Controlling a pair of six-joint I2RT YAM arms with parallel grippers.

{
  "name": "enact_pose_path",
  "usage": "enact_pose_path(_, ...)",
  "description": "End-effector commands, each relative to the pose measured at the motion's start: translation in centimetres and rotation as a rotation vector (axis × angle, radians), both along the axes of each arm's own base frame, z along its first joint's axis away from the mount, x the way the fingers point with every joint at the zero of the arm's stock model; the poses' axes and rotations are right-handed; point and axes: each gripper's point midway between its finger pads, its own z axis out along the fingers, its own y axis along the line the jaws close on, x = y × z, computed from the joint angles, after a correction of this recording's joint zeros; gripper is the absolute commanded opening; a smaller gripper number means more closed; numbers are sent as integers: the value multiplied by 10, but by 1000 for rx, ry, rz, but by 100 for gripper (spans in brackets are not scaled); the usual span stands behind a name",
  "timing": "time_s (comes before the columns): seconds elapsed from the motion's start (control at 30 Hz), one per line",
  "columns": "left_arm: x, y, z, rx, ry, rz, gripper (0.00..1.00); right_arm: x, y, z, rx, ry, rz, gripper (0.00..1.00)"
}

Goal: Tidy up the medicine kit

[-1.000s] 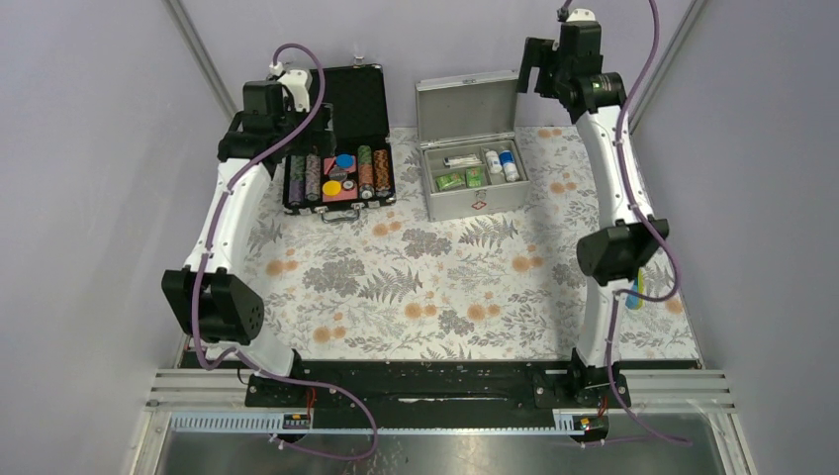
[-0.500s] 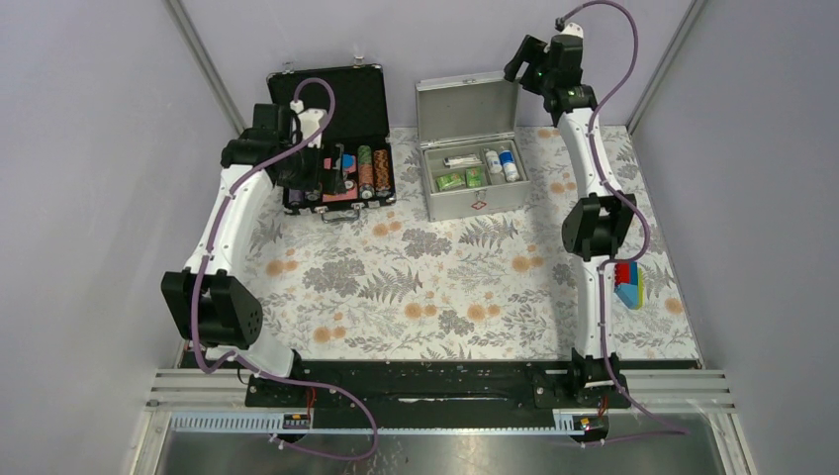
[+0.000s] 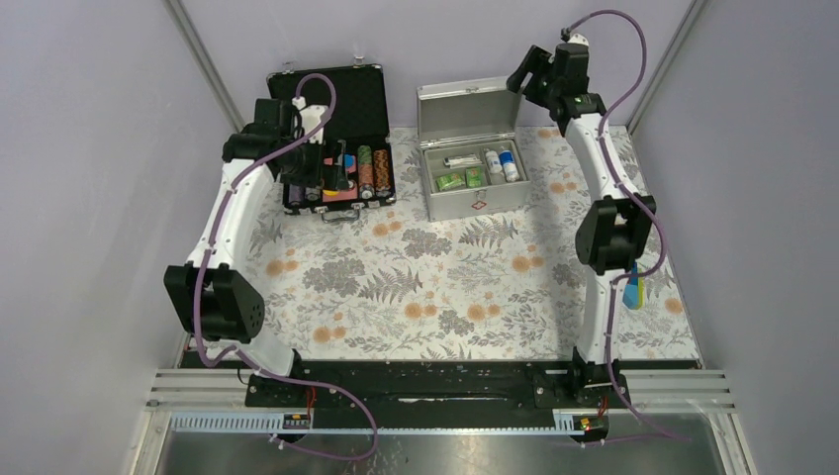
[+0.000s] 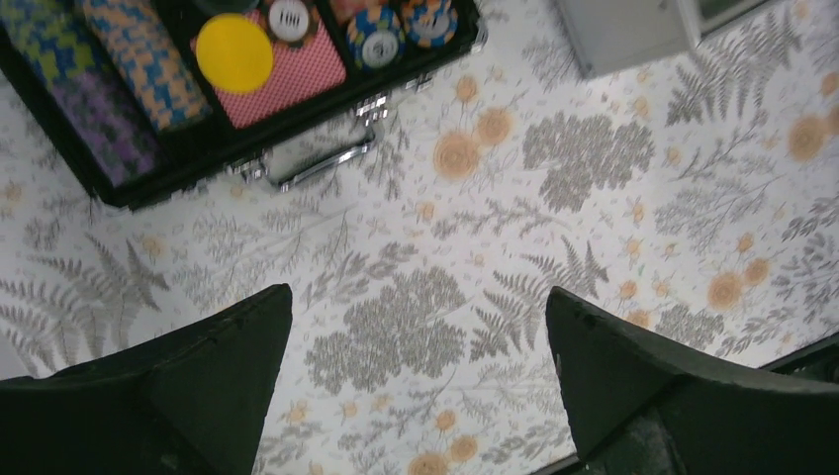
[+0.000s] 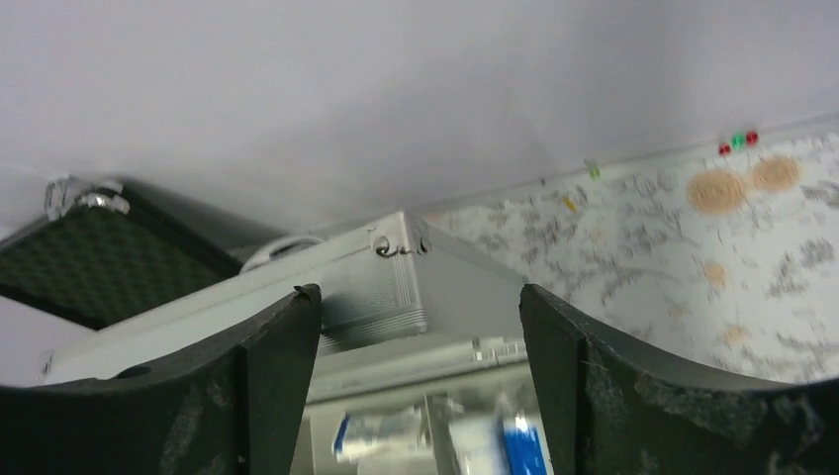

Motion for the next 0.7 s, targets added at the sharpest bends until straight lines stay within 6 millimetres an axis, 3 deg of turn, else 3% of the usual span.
enact_pose_path(0.0, 40, -20, 31, -111, -123, -34, 99, -60, -1, -1, -90, 119, 66, 80)
enact_pose_path(0.17, 70, -46, 49, -216, -205, -72, 99, -126, -19, -6, -134, 177, 92, 83)
enact_pose_path(0.3, 89, -72, 59, -283, -255, -116, 99, -189, -23, -31, -146, 234, 137, 85)
enact_pose_path(0.37, 97, -87, 60, -312, -259, -142, 99, -220, -14, -50, -124, 260, 211, 85)
enact_pose_path(0.5, 104, -120, 59, -398, -225, -197, 99, -263, 26, -55, -5, 201, 465, 91)
enact_pose_path(0.67, 97, -155, 51, -465, -170, -289, 99, -275, 62, -62, 177, 162, 649, 93)
